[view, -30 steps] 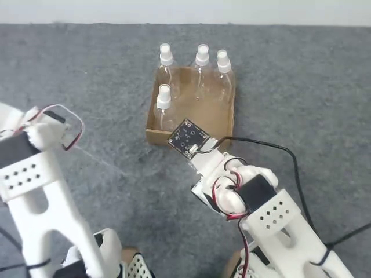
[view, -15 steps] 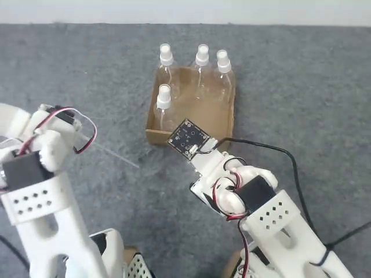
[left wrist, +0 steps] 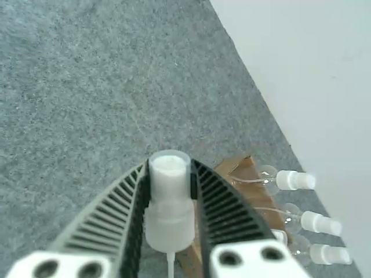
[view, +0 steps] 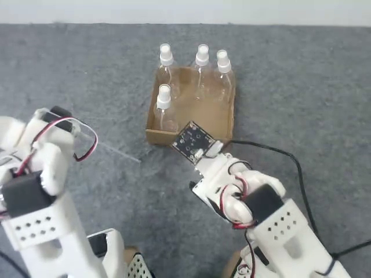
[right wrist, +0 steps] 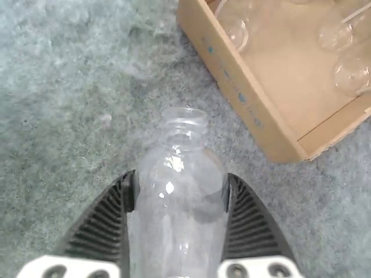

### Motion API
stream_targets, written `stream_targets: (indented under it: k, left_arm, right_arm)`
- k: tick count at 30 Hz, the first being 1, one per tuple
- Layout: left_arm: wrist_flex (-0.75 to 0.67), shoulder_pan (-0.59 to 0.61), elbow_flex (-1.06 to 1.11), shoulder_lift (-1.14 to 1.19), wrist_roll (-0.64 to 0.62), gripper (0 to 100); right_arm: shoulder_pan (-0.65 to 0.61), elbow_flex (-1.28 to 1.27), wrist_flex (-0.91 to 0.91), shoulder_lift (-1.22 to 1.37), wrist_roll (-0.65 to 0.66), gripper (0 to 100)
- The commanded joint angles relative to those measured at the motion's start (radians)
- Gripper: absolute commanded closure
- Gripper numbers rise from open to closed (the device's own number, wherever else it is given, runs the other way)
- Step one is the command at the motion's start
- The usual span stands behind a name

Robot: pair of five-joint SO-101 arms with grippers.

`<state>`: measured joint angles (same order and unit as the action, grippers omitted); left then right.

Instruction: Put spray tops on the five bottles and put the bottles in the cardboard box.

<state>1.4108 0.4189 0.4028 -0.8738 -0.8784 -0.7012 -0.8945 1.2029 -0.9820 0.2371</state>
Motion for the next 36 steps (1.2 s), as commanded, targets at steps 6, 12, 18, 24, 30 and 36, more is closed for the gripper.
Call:
stream_targets:
  k: [6,12,18,24,30,36]
  left_arm:
    - [-0.035,-0.005,-0.041,-0.097,-0.023,99]
    - [-0.035,-0.064,-0.041,-0.164,-0.023,99]
    - [-0.060,-0.126,-0.036,-0.207,-0.023,99]
    - [-0.133,-0.137,0.030,-0.212,-0.025,99]
    - [-0.158,-0.137,0.081,-0.212,-0.049,99]
    - [-0.160,-0.138,0.077,-0.212,-0.058,99]
  right_arm:
    - [0.015,-0.061,-0.053,-0.188,-0.003,99.2]
    - [0.010,-0.127,-0.124,-0.242,-0.003,99.2]
    - [0.008,-0.169,-0.165,-0.274,-0.003,99.2]
    - [-0.018,-0.183,-0.165,-0.321,-0.003,99.2]
    - [-0.067,-0.245,-0.205,-0.383,-0.002,99.2]
    - [-0.067,-0.327,-0.286,-0.449,-0.002,99.2]
